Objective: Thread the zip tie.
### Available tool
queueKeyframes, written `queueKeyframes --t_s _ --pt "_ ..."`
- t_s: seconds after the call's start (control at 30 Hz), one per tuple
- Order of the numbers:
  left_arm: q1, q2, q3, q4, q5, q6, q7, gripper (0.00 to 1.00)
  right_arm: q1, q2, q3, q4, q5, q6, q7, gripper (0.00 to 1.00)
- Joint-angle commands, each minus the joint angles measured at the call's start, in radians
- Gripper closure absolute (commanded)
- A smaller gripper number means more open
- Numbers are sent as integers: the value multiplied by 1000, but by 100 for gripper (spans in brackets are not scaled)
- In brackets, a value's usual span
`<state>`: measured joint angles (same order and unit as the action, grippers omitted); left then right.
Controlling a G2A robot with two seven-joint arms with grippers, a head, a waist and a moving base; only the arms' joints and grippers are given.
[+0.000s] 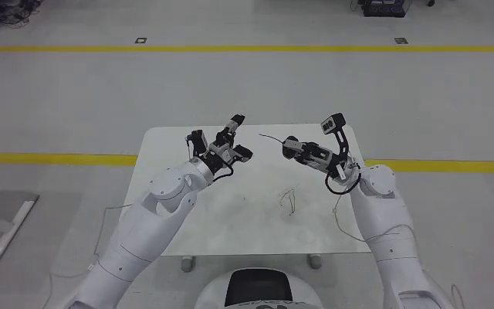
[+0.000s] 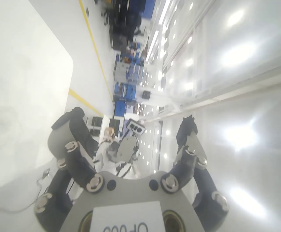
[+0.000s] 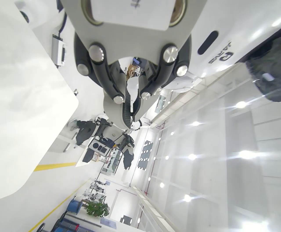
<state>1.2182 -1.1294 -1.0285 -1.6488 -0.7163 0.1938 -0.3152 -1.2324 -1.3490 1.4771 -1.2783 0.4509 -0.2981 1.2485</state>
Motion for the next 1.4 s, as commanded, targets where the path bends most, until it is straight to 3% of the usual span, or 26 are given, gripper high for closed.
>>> queueKeyframes --t_s 0.0,0.07,0.13,0.43,0.5,0.57,0.63,0.73,0.87,1.0,1.13,1.37 --pt "-25 4 -4 25 -4 29 -151 0 23 6 11 49 51 6 82 100" --pt "-49 6 -11 48 -2 34 -200 0 46 10 1 81 97 18 142 100" --pt "-69 5 1 59 2 27 -257 0 63 24 -58 90 92 14 142 100" --pt "-65 4 5 59 0 30 -260 0 66 28 -63 95 85 7 142 100" --pt "-60 3 14 62 -24 25 -293 0 54 24 -84 80 135 41 142 100" --pt "-76 4 19 74 -44 40 -387 0 55 27 -113 73 193 79 142 100" --pt "-106 5 16 103 -90 46 -526 0 70 40 -153 79 218 119 142 100" --pt "-159 8 19 162 -110 68 -696 0 97 71 -210 86 250 140 142 100" --pt "-214 13 29 219 -74 88 -825 0 132 114 -272 100 305 128 142 100" --pt "-249 17 44 256 -39 109 -875 0 167 152 -343 113 365 116 142 100" --pt "-261 16 51 272 -25 107 -827 0 195 181 -421 129 439 143 142 100" --pt "-253 15 55 264 -30 108 -808 0 195 181 -421 129 439 143 142 100"
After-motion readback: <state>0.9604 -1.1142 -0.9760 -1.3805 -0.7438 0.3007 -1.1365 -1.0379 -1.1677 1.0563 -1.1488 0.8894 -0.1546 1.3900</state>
